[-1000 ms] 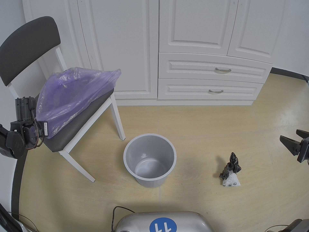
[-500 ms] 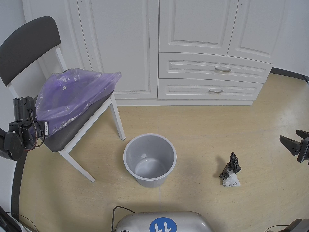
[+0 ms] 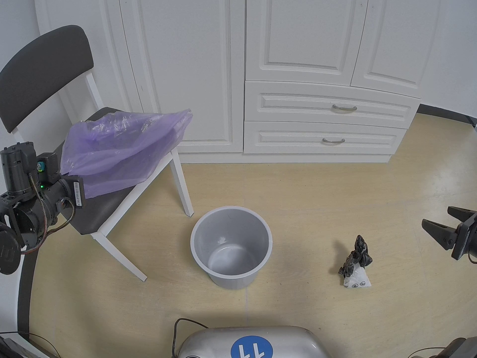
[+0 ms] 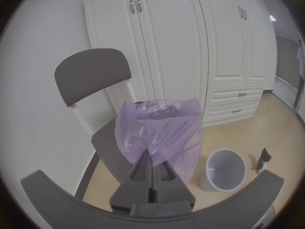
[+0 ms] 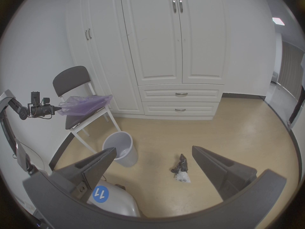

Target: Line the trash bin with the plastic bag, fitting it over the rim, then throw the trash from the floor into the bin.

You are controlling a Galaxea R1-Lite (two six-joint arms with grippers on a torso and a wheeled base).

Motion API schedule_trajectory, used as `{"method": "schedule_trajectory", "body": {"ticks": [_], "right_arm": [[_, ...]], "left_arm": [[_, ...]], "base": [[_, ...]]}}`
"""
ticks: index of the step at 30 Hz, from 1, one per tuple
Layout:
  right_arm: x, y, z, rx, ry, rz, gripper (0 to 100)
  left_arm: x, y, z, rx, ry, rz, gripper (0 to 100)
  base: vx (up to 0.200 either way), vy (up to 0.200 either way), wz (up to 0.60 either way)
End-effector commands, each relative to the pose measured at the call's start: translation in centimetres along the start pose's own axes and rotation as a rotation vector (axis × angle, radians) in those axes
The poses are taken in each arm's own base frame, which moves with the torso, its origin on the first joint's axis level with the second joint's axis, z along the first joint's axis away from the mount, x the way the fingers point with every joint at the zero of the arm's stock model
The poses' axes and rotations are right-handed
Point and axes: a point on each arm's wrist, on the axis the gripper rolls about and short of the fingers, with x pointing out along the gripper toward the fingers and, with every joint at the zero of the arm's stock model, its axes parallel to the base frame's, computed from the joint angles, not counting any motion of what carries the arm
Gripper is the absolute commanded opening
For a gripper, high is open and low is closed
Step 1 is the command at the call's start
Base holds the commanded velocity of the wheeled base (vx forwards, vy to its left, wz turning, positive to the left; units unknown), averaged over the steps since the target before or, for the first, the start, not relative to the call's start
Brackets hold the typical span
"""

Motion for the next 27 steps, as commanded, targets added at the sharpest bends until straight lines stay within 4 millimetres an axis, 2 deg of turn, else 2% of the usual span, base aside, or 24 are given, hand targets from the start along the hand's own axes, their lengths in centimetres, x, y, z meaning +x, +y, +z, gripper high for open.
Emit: {"method": "schedule_trajectory", "body": {"ticks": [1,16,27], "right_arm": [[0.4,0.5,-0.2,0.014,0.021,0.045,100],[1.2,2.4,-0.4,0.103,0.059,0.203,100],[3.0,2.9,-0.8,0.153,0.100,0.282,100]], "left_arm": [[-1.4,-0.2,0.8,-0.008,-0.046,-0.024,0],[-1.7,-0.6,0.3,0.008,-0.030,0.013,0],[-2.4,-1.0,0.0,0.055,-0.018,0.106,0]], "base": [[0.000,0.000,0.00],[0.000,0.000,0.00],[0.000,0.000,0.00]]}}
